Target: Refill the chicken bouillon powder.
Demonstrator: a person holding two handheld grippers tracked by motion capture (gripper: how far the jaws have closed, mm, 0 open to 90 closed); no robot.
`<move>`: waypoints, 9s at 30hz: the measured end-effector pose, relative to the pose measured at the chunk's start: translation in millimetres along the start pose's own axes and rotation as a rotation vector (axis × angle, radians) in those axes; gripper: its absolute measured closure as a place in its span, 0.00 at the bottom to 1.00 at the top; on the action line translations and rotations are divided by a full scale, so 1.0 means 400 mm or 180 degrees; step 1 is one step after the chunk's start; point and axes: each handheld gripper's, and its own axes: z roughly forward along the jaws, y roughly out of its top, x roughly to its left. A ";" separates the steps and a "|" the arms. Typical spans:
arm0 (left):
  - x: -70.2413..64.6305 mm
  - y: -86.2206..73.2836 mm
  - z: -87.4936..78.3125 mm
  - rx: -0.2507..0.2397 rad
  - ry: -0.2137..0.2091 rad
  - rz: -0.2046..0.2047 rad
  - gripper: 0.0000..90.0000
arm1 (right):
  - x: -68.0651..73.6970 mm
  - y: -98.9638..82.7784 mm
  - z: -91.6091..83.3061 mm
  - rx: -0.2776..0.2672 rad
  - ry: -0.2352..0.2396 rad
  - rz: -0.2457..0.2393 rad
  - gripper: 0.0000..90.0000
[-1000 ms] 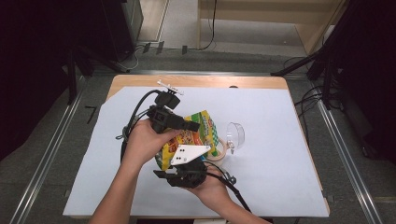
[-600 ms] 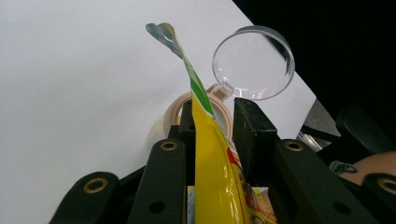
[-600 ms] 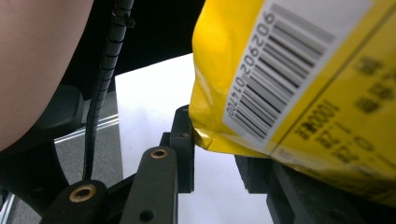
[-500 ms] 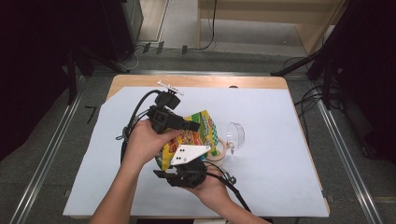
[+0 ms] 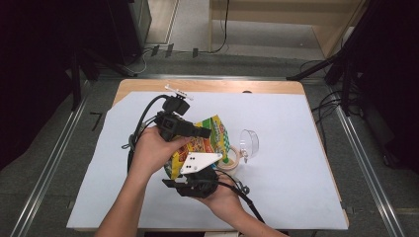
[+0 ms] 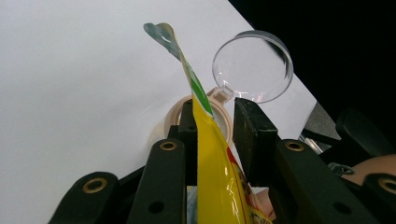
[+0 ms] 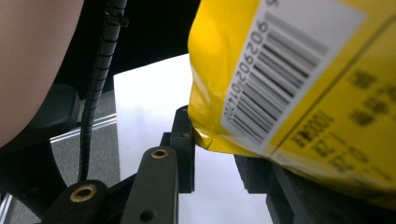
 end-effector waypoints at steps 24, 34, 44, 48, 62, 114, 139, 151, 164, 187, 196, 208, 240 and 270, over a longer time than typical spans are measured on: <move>-0.005 -0.001 0.007 0.0048 0.0000 0.0009 0.81 | 0.007 -0.004 0.005 0.0006 0.0012 -0.0020 0.82; -0.005 -0.002 0.006 0.0040 0.0010 0.0005 0.82 | 0.006 -0.005 0.005 0.0003 0.0004 -0.0041 0.82; -0.005 -0.003 0.003 0.0017 0.0040 -0.0006 0.82 | 0.000 -0.005 0.005 0.0031 -0.0001 -0.0060 0.82; -0.001 -0.004 -0.001 0.0006 0.0045 -0.0017 0.82 | 0.000 -0.003 0.003 0.0025 -0.0014 -0.0089 0.81; 0.002 -0.005 0.000 0.0022 0.0065 -0.0006 0.82 | 0.000 -0.003 0.005 0.0025 -0.0008 -0.0087 0.81; -0.003 -0.023 -0.024 -0.0049 0.0125 -0.0041 0.82 | 0.014 0.006 0.016 0.0024 0.0054 -0.0125 0.81; 0.006 -0.019 -0.015 -0.0023 0.0082 -0.0062 0.82 | 0.015 0.004 0.013 0.0031 0.0024 -0.0124 0.81; 0.006 -0.016 -0.007 -0.0006 0.0052 -0.0064 0.82 | 0.012 0.002 0.007 0.0050 0.0021 -0.0108 0.81; 0.005 -0.013 -0.004 -0.0015 0.0028 -0.0061 0.82 | 0.012 0.001 0.005 0.0054 -0.0002 -0.0105 0.81; 0.015 -0.009 0.010 0.0027 -0.0124 -0.0101 0.81 | 0.010 -0.007 0.001 0.0073 -0.0045 -0.0062 0.82; -0.013 -0.005 0.004 0.0004 -0.0080 -0.0002 0.81 | 0.009 -0.007 -0.003 0.0055 -0.0073 -0.0089 0.82; -0.026 -0.005 0.003 0.0008 -0.0020 0.0043 0.82 | 0.004 -0.010 -0.001 0.0064 -0.0080 -0.0069 0.82; 0.036 -0.006 0.008 -0.0001 -0.0238 0.0059 0.83 | 0.015 0.014 0.020 0.0164 -0.0278 0.0107 0.82; 0.055 0.009 -0.008 -0.0042 -0.0258 -0.0113 0.83 | 0.022 0.045 0.030 0.0234 -0.0437 0.0163 0.81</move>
